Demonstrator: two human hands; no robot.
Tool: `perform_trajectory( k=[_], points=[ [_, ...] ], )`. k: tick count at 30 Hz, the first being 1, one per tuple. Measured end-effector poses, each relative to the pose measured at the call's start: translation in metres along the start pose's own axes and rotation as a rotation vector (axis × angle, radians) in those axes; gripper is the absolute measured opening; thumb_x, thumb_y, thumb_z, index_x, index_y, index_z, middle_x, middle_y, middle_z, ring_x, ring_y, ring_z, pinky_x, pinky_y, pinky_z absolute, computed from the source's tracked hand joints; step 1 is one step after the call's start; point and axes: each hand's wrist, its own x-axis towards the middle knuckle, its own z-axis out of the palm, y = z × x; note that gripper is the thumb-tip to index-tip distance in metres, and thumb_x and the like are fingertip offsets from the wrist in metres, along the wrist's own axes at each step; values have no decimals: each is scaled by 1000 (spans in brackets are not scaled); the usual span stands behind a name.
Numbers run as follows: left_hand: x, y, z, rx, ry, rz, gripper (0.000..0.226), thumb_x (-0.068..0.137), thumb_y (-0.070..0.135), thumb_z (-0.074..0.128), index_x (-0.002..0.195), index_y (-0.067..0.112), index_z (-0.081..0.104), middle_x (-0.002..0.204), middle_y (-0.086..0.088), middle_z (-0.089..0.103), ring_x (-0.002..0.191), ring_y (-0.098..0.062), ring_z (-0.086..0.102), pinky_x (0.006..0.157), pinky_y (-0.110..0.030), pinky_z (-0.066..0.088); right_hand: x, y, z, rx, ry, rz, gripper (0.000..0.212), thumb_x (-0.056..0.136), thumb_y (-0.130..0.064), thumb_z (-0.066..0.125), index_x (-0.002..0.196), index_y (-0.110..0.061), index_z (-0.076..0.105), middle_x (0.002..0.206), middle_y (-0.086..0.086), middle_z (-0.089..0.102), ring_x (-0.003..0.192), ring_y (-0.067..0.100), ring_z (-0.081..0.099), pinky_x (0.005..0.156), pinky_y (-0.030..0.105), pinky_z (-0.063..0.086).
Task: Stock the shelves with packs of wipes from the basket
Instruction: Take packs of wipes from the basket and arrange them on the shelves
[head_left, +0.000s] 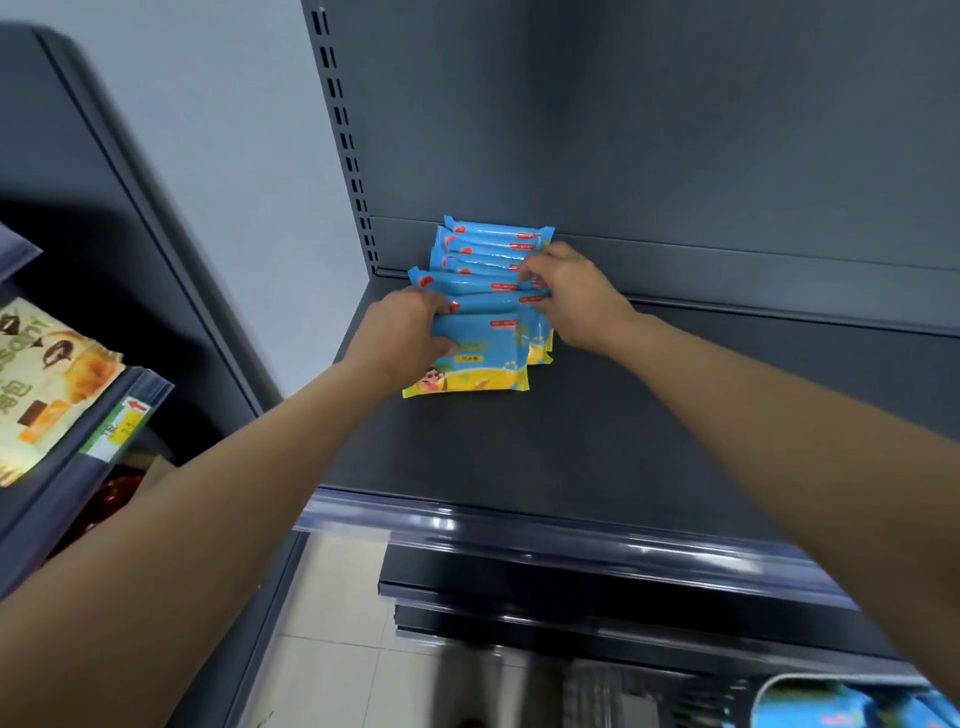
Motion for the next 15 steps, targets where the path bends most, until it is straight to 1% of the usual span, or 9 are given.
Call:
perform_trajectory(
  k=[1,2,3,5,9,13,15],
  points=[
    [4,1,3,29,8,17,46,78,23,71,121,13,58,123,-10,56,117,-26,49,92,-35,41,-3,1,-3,-1,9,-2,39,81,9,52,115,-8,56,123,13,47,114,29,48,97,36,42],
    [7,3,5,55,17,32,46,79,23,70,122,12,57,123,-11,56,118,-28,48,95,-38,41,-6,2,-6,-8,22,-1,43,80,11,49,118,-8,56,123,14,47,115,29,48,98,35,42],
    [10,5,7,79,26,45,46,79,24,69,122,11,56,120,-12,56,115,-29,49,95,-40,41,-9,3,-9,-18,38,3,45,80,11,48,120,-8,55,124,14,48,116,29,47,99,35,42],
    [15,8,11,112,42,58,46,79,25,68,120,9,55,117,-12,55,110,-31,49,93,-42,40,-16,4,-15,-25,69,20,45,81,8,48,122,-9,54,123,14,49,117,29,46,99,36,42],
    [13,10,20,163,31,60,61,72,27,75,121,10,44,122,-11,46,114,-31,41,93,-46,38,-34,4,-22,-46,113,36,41,85,2,48,123,-9,53,123,13,51,117,29,46,96,40,44],
    [2,11,25,240,123,87,73,65,29,80,124,12,40,123,-12,42,113,-32,38,93,-46,36,-53,4,-28,-66,147,14,36,87,0,46,121,-8,55,122,12,53,116,28,46,94,35,43],
    [-4,13,24,291,155,92,78,63,31,81,126,12,39,125,-13,41,114,-33,37,95,-46,34,-63,3,-31,-71,157,10,36,88,0,46,122,-8,55,123,11,53,117,27,46,93,32,40]
  ],
)
